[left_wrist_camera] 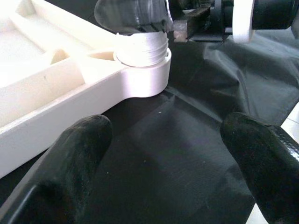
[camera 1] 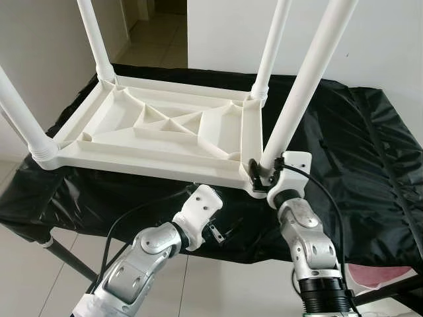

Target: Building children table

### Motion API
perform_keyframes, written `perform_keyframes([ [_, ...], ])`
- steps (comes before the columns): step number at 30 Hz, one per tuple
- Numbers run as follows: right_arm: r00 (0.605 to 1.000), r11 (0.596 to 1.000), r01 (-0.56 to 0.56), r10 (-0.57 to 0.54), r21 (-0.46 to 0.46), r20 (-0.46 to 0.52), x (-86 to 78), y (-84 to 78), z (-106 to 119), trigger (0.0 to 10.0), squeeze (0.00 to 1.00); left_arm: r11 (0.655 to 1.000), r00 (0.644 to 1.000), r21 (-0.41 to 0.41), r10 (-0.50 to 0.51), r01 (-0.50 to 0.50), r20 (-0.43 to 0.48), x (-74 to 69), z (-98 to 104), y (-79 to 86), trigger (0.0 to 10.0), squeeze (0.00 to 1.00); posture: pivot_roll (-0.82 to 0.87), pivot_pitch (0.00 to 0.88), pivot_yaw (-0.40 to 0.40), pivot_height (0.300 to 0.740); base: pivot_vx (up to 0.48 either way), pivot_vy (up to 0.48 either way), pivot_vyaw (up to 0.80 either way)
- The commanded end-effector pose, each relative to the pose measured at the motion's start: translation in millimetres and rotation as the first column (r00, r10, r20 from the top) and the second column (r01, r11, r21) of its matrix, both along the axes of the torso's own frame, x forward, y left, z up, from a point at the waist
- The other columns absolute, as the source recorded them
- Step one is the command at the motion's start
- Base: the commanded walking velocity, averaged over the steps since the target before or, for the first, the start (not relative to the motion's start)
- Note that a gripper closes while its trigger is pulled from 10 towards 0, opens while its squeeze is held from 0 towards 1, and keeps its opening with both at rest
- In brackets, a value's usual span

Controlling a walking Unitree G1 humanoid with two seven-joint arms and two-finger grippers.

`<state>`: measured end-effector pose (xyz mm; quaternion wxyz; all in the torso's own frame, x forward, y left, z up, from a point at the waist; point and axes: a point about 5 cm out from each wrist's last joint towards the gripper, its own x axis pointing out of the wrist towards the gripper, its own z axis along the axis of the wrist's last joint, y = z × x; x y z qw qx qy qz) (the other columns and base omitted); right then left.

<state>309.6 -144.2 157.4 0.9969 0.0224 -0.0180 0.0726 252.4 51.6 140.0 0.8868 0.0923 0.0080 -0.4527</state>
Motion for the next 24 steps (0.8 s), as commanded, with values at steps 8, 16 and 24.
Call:
perform_keyframes([
  [8, 0.953, 0.941, -0.299, 0.301, -0.158, -0.009, 7.6, -13.2, 2, 10.0, 0.0, 1.0, 1.0, 0.015, -0.026, 0.027, -0.014, -1.6, -2, -1.6, 10.0, 0.0, -0.02, 0.086, -0.015, 0.74, 0.0, 0.0, 0.0],
  [16, 0.901, 0.875, -0.43, 0.433, -0.22, -0.038, 17.5, -13.8, 2, 10.0, 0.0, 1.0, 1.0, 0.018, -0.023, 0.023, -0.006, 1.1, -1, -0.5, 10.0, 0.0, -0.01, 0.076, -0.014, 0.74, 0.0, 0.0, 0.0],
  [24, 0.878, 0.844, -0.476, 0.474, -0.247, -0.074, 25.9, -16.2, -3, 0.0, 0.0, 1.0, 1.0, 0.02, -0.018, 0.018, -0.003, 1.4, 0, 0.2, 10.0, 0.0, -0.01, 0.075, -0.018, 0.74, 0.0, 0.0, 0.0],
])
